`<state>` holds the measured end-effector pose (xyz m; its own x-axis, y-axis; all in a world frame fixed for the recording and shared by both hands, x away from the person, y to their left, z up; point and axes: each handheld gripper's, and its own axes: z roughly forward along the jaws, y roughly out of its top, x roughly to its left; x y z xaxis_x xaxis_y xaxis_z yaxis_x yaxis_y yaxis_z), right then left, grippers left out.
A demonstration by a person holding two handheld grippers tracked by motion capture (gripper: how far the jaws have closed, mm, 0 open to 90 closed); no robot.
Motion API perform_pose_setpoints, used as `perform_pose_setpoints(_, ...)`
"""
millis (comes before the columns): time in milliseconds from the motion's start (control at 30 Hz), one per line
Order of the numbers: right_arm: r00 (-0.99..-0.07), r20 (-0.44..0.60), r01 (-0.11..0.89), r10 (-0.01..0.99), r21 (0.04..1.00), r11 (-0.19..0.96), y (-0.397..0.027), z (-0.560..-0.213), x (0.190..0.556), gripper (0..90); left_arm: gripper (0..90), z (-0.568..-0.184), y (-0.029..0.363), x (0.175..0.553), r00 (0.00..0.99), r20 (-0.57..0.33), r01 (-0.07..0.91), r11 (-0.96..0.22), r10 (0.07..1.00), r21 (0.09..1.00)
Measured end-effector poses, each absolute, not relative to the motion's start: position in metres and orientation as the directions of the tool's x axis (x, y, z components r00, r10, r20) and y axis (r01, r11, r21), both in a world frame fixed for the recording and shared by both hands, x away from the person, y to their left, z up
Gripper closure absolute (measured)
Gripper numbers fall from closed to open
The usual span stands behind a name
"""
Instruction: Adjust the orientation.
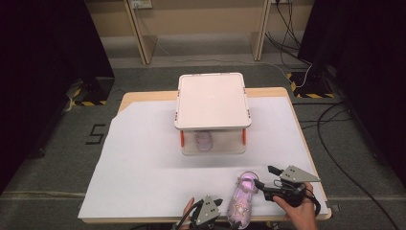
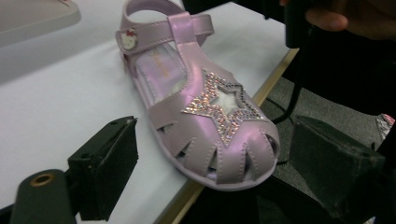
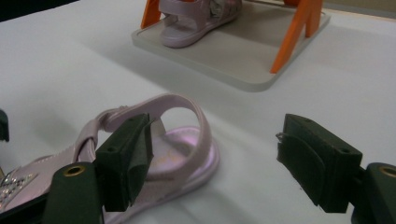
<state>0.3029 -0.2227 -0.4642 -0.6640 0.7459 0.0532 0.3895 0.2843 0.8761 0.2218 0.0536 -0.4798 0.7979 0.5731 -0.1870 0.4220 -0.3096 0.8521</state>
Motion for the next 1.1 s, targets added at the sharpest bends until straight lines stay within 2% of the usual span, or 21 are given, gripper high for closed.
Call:
perform_pose_setpoints(167, -0.68, 0.03, 0.379, 0.733, 0.87, 0.315, -0.208, -0.463, 0.316, 28.2, 14.8, -0.484, 0.044, 0.218, 0.819, -0.152, 0.391, -0.345, 0.554, 0.853)
perform_pose_setpoints(233, -0.684, 0.022, 0.378, 0.729, 0.866, 0.328, -0.204, -0.464, 0.319, 29.1, 14.8, -0.488, 0.039, 0.217, 0.832, -0.109, 0.363, -0.385, 0.545, 0.849)
perform_pose_setpoints(300, -0.696, -0.007, 0.375, 0.718, 0.849, 0.372, -0.196, -0.466, 0.325, 37.0, 15.1, -0.493, 0.034, 0.217, 0.833, -0.081, 0.356, -0.418, 0.547, 0.836)
perform_pose_setpoints(333, -0.696, -0.007, 0.375, 0.718, 0.849, 0.372, -0.196, -0.466, 0.325, 37.0, 15.5, -0.493, 0.034, 0.217, 0.833, -0.081, 0.356, -0.418, 0.547, 0.836)
perform_pose_setpoints(367, -0.7, -0.028, 0.379, 0.713, 0.832, 0.404, -0.195, -0.468, 0.325, 44.5, 16.9, -0.495, 0.034, 0.219, 0.829, -0.061, 0.353, -0.435, 0.556, 0.829)
perform_pose_setpoints(467, -0.703, -0.038, 0.386, 0.71, 0.818, 0.426, -0.197, -0.469, 0.324, 51.0, 14.1, -0.495, 0.039, 0.224, 0.823, -0.088, 0.38, -0.43, 0.56, 0.819)
perform_pose_setpoints(600, -0.711, -0.006, 0.407, 0.703, 0.812, 0.418, -0.205, -0.471, 0.319, 57.3, 14.7, -0.493, 0.046, 0.225, 0.824, -0.07, 0.375, -0.449, 0.562, 0.811)
perform_pose_setpoints(900, -0.738, 0.035, 0.413, 0.674, 0.813, 0.41, -0.216, -0.463, 0.302, 55.6, 14.5, -0.486, 0.076, 0.239, 0.796, -0.089, 0.421, -0.442, 0.599, 0.792)
perform_pose_setpoints(1100, -0.761, 0.042, 0.41, 0.648, 0.805, 0.429, -0.216, -0.462, 0.299, 55.6, 15.9, -0.482, 0.097, 0.252, 0.745, -0.054, 0.434, -0.422, 0.665, 0.796)
